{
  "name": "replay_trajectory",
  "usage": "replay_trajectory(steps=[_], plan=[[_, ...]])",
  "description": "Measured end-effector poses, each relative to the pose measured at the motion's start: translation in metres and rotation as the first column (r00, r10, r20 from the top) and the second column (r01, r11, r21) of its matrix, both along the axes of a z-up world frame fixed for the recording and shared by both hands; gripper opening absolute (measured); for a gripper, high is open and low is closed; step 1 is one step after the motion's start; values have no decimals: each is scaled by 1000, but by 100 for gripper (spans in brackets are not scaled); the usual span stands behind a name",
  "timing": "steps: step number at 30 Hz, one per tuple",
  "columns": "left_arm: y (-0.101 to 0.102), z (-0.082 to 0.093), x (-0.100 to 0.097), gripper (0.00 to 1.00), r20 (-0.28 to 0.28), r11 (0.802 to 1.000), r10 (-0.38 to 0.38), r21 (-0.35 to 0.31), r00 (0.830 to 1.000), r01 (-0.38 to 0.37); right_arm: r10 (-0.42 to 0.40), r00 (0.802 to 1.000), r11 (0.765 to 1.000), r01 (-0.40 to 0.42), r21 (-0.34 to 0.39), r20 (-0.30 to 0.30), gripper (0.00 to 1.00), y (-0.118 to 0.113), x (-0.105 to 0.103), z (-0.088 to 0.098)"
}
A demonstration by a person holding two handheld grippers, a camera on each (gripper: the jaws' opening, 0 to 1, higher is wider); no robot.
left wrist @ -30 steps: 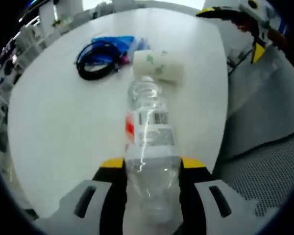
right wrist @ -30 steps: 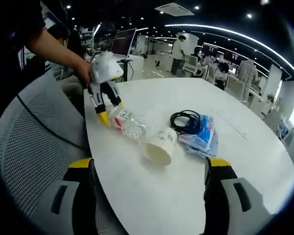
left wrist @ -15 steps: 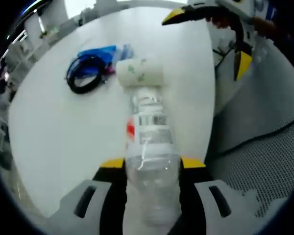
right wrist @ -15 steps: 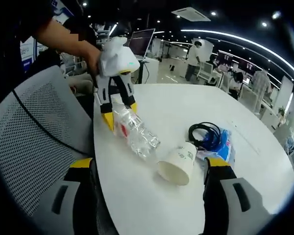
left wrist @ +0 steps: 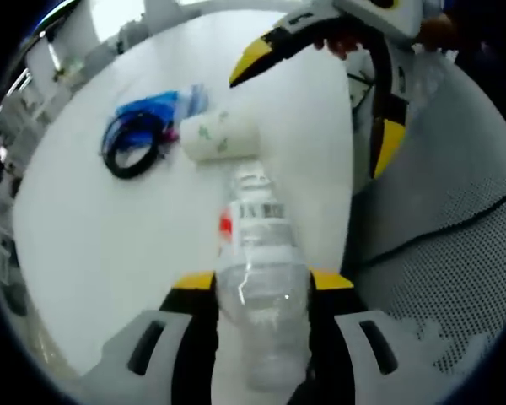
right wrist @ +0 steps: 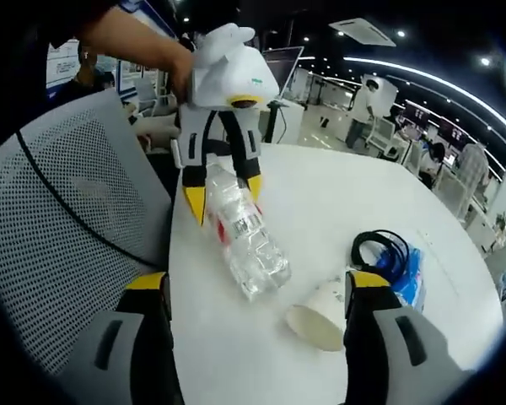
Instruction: Arrange the tabletop items into an orderly group along one side of the table until the central work area is clear of visible clutter.
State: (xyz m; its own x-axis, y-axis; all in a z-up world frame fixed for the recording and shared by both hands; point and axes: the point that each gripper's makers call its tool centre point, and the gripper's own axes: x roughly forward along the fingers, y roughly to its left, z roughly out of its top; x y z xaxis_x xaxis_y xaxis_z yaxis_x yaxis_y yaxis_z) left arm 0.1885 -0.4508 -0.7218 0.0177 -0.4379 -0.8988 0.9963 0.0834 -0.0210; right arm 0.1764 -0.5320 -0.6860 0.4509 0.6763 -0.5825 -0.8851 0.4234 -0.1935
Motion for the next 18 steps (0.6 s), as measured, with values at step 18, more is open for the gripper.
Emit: replay_trajectory(steps=[18], plan=[[-26, 16, -3, 38, 19, 994, -106, 15, 994, 106, 120, 992, 992, -118, -46, 33, 70, 30, 14, -13]])
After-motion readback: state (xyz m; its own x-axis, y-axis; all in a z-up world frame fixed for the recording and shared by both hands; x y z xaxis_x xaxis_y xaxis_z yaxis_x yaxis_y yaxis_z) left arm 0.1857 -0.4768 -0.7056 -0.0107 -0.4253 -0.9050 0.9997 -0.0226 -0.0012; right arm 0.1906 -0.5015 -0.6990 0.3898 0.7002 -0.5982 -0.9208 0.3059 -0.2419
